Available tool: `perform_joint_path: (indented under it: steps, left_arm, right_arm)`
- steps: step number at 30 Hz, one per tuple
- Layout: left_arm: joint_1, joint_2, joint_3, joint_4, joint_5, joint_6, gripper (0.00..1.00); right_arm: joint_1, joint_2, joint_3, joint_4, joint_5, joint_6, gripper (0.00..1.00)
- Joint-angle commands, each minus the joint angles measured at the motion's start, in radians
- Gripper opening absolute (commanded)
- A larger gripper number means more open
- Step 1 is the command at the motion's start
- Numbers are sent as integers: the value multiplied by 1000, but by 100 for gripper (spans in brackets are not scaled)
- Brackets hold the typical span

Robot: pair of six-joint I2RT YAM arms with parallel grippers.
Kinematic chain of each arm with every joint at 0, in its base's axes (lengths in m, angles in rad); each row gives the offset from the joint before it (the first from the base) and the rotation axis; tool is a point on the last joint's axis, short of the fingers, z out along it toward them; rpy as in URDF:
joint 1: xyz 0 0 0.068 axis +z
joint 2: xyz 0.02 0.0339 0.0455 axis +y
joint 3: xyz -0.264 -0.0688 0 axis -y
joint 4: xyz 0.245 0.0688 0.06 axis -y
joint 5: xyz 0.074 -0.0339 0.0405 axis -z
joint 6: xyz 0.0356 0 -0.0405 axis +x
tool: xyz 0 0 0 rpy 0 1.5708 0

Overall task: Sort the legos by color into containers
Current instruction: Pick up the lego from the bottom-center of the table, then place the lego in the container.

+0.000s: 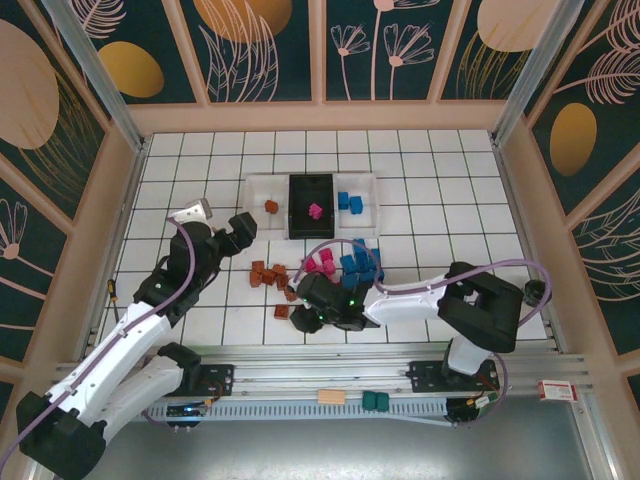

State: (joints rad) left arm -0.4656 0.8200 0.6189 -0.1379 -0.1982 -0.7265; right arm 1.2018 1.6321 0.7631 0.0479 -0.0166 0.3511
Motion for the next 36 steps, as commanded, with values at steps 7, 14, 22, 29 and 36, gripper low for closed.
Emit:
perform_joint_path:
  steps: [7, 14, 22, 29, 36]
  left_arm:
    - [2, -61, -85, -52, 40, -34, 98]
    - [2, -99, -171, -52, 85, -78, 98]
    - [2, -97, -242, -42, 148, -98, 97]
    - [2, -72, -277, -29, 238, -96, 92]
    - [-59, -43, -312, 0, 280, -106, 90]
  right_arm:
    - [-219, -166, 116, 39, -48, -79, 19]
    - [-367, 135, 478, 32, -124, -133, 19]
    - [-409, 464, 888, -108, -78, -135, 22]
    - [-413, 608, 1086, -164, -60, -101, 45]
    - [-416, 515, 1018, -105, -51, -79, 62]
